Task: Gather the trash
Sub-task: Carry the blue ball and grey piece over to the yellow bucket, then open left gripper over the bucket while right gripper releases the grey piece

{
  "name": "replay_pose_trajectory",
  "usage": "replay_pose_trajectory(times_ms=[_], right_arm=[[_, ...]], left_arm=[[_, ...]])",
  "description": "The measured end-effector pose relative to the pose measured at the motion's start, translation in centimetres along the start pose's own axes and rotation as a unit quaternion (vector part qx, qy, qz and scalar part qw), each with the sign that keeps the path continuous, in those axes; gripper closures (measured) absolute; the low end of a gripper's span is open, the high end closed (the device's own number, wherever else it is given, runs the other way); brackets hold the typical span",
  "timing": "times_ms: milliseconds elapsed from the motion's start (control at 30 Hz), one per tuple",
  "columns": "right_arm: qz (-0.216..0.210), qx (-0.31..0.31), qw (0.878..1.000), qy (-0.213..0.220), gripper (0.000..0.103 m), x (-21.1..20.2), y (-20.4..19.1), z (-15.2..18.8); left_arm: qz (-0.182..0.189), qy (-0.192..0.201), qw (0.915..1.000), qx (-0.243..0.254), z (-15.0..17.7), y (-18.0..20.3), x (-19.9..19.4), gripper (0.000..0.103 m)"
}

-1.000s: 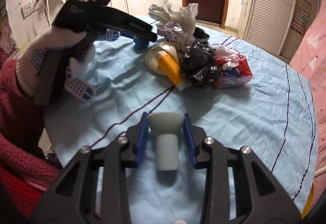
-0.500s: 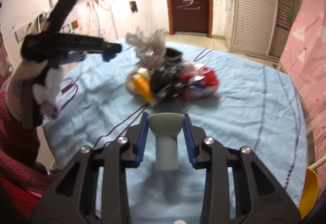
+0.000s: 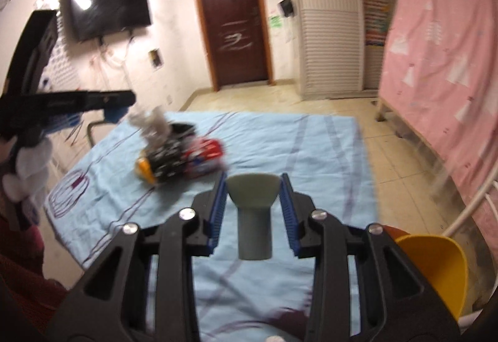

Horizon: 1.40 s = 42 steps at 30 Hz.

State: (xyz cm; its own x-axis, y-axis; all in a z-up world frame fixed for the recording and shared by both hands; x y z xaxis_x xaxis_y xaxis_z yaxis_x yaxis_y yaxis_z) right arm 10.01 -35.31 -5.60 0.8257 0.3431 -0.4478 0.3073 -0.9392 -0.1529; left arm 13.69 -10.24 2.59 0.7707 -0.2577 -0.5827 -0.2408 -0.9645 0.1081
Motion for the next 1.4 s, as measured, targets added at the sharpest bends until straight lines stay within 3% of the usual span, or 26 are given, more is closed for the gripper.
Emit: replay_pose_trajectory(times_ms=[400,833,1100,1233,1300,1400], right_arm=[[0.087,0.047,0.994,0.037,0.071,-4.8,8.4,1.0],[0.177,0.08,0.981,0.023,0.071,-8.2,17.4,4.6],[0.204,0.125,0.97,0.031,0.071,-9.6,21.6,6.4],[0.206,0.142,0.968,0.031,0.071,-9.7,23.1,7.1],[0.206,0.145,0.967,0.03,0.071,-9.7,23.2,7.4],[0.202,0.15,0.967,0.027,0.071,-9.4,23.4,7.8]], left_arm=[[0.102,-0.031,0.9923,0.064,0.3,12.5,2.4,0.085],[0.225,-0.068,0.9617,0.141,2.2,27.3,5.6,0.085],[0.263,-0.098,0.9482,0.148,3.4,33.0,9.0,0.085],[0.265,-0.13,0.9459,0.136,4.1,34.9,11.6,0.074],[0.266,-0.137,0.9449,0.133,4.5,35.3,12.3,0.052],[0.263,-0.14,0.9456,0.132,4.8,35.5,12.6,0.048]])
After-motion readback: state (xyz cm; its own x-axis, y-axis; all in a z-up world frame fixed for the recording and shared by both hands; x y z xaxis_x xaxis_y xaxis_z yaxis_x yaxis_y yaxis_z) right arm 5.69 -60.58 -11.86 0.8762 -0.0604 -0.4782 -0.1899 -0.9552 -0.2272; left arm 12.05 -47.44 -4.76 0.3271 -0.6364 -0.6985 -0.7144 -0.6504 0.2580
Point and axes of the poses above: each gripper's, at about its wrist camera, not at the fingertips, and x roughly the way its jaws point, y to its right, z to its underside, the point moved 4 cm from there along x, roughly the way its jaws point, and after that the axes turned 5 degrees about y, right-handed, at the moved point
